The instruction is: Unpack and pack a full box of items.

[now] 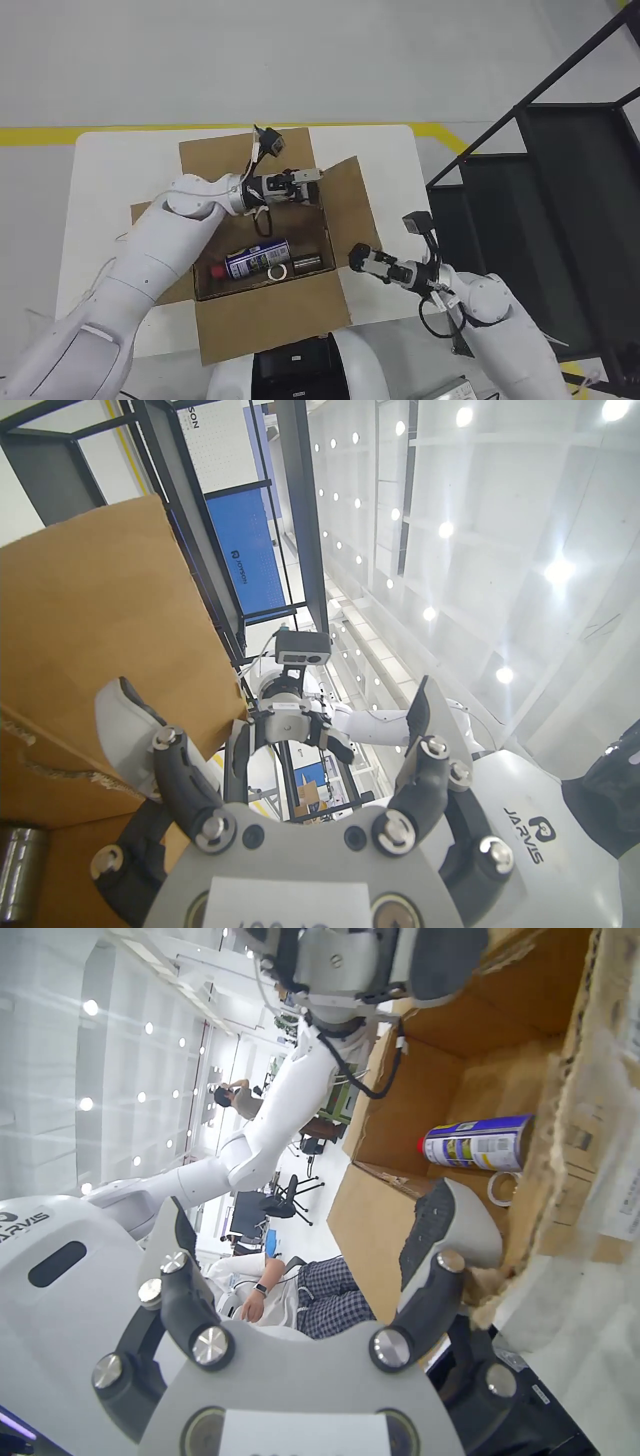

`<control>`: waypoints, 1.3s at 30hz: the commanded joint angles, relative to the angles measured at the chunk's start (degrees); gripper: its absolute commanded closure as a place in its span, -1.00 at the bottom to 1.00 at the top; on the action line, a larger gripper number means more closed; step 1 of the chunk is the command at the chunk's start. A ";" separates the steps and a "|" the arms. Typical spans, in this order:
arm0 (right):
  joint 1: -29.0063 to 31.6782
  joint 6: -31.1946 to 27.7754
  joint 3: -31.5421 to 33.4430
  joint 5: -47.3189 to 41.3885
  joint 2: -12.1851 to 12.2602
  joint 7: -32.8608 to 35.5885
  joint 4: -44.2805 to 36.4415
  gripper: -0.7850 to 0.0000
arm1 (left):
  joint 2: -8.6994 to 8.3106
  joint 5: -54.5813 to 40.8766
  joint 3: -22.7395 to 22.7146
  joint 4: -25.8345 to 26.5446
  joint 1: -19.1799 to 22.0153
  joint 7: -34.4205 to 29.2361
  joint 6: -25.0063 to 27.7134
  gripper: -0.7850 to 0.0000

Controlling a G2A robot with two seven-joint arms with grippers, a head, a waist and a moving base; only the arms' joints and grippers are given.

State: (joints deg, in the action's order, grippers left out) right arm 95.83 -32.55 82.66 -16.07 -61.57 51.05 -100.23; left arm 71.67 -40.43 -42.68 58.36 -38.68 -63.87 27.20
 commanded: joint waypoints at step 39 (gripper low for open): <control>-12.88 11.29 -16.05 41.88 -1.48 -13.15 -13.32 -1.00 | -14.68 5.33 -60.88 37.19 -46.91 3.93 0.98 -1.00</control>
State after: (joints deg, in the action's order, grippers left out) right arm 84.67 -22.24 69.05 23.03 -62.82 37.45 -113.79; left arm 56.98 -35.17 -103.63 95.52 -85.64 -59.95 28.23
